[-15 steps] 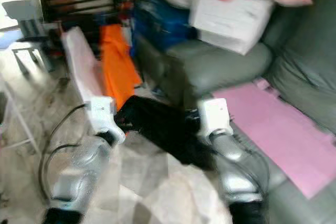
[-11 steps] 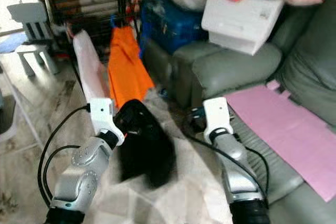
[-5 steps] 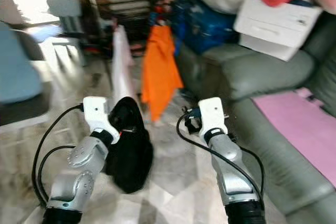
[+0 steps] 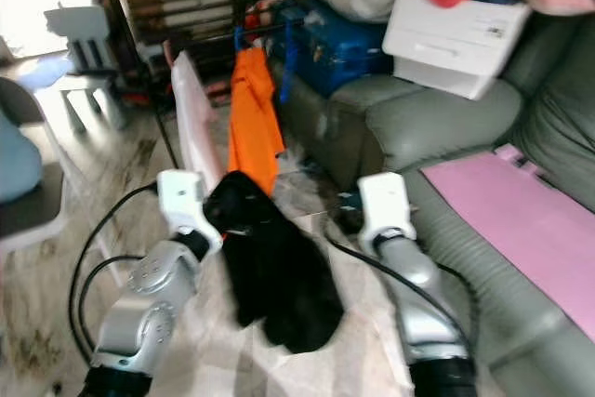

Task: Hang hanger

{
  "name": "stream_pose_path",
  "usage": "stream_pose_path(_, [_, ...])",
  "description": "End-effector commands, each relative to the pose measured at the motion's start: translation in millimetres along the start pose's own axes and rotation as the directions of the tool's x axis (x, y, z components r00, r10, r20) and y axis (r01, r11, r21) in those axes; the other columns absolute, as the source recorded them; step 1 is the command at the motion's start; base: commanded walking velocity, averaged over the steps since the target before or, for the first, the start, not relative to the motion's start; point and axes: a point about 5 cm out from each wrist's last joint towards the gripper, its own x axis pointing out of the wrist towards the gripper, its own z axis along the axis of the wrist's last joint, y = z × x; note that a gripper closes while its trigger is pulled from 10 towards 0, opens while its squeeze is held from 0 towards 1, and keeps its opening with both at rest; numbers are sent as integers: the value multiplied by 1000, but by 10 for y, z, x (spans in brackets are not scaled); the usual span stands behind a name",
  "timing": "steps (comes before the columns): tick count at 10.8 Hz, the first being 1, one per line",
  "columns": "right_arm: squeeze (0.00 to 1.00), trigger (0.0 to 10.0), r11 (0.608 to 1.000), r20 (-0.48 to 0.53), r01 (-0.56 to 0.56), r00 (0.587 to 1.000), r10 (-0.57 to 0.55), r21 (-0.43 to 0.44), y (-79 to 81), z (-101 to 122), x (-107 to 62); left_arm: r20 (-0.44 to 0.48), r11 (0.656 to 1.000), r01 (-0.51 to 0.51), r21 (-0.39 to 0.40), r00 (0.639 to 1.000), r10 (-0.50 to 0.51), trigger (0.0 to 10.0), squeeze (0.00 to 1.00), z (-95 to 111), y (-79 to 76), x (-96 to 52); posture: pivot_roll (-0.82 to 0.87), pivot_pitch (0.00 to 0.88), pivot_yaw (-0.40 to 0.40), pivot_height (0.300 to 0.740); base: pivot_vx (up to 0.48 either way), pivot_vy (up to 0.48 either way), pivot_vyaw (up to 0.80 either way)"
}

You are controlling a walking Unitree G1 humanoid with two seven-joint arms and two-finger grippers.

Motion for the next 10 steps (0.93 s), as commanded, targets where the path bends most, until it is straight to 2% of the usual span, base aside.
stream_pose_path(1, [0,10000,1000,40,-17,999,16,10,75,99,30,29,1000,-22,5,999,22,10000,0,58,46,4,-197,0,27,740,461,0,644])
stream_pose_path(5, [0,10000,1000,44,-17,999,16,14,65,107,33,31,1000,-18,-6,999,18,10000,0,59,29,22,-202,0,26,740,458,0,528])
stream_pose_path(9, [0,10000,1000,40,-8,999,7,15,56,105,39,32,1000,-8,-11,999,8,10000,0,53,4,38,-203,0,27,740,458,0,0])
stream_pose_path(10, [0,10000,1000,32,1,999,-1,21,50,100,43,32,1000,-6,-11,999,6,10000,0,53,1,40,-203,0,27,740,458,0,-456])
